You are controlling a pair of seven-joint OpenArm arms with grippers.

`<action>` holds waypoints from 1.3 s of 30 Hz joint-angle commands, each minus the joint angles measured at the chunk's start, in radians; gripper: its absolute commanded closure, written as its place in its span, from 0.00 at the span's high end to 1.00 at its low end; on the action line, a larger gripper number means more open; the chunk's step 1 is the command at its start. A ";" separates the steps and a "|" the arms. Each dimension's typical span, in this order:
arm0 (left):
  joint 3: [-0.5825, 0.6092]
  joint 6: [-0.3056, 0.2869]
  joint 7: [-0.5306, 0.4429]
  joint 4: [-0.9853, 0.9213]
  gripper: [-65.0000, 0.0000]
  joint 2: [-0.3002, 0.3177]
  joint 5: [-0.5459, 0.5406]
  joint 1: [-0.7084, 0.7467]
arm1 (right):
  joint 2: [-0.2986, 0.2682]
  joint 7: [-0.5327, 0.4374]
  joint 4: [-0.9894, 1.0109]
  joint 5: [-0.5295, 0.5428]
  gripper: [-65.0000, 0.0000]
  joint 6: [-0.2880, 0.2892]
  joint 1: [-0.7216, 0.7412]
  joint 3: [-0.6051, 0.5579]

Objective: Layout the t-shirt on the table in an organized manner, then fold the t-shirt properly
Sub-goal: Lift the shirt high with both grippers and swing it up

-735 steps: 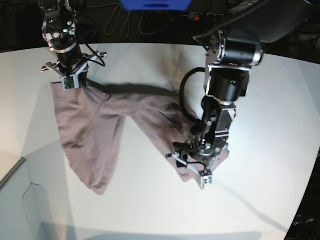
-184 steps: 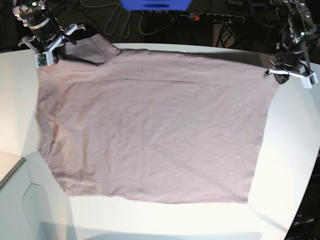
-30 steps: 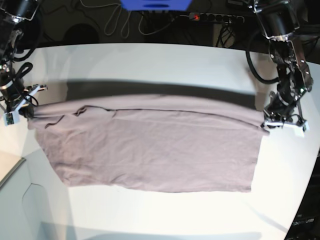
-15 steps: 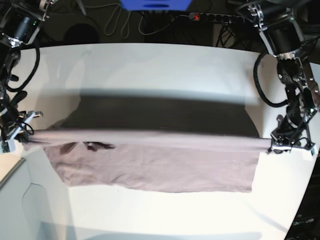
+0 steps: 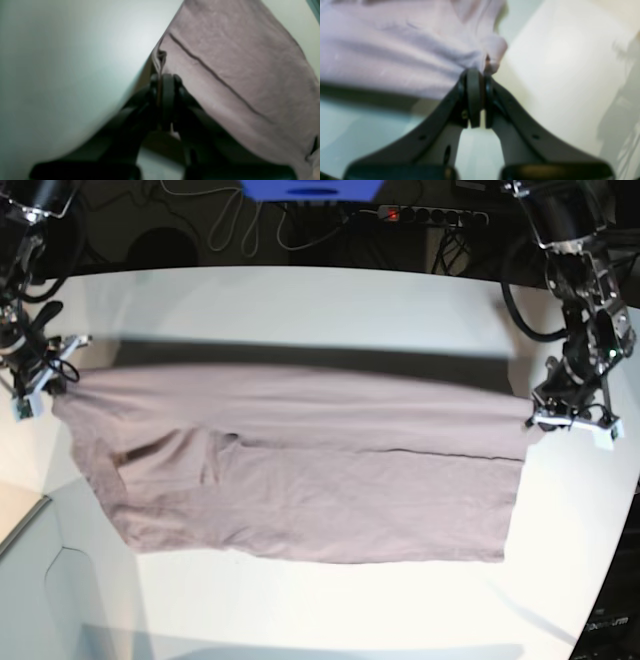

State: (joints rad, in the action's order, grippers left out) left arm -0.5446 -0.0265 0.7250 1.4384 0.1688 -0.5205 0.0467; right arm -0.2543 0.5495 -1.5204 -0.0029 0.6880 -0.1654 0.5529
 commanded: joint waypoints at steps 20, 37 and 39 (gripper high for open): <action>-0.105 0.000 -0.023 0.123 0.00 0.001 0.010 -0.018 | 0.049 -0.015 -0.214 0.004 0.00 0.010 -0.030 0.005; 0.192 0.004 -0.032 -0.334 0.00 0.053 0.116 -0.710 | -0.072 -0.015 0.228 0.002 0.00 0.010 0.719 -0.161; 0.211 0.004 -0.040 -0.402 0.00 0.053 0.116 -0.795 | -0.090 -0.018 0.284 0.001 0.00 0.010 0.803 -0.181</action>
State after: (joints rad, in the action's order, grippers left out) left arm -0.3340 -0.0219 0.7147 1.0180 0.2134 -0.4015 -0.7094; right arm -0.3252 0.5640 -1.2175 -0.0143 0.7017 0.6083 0.3695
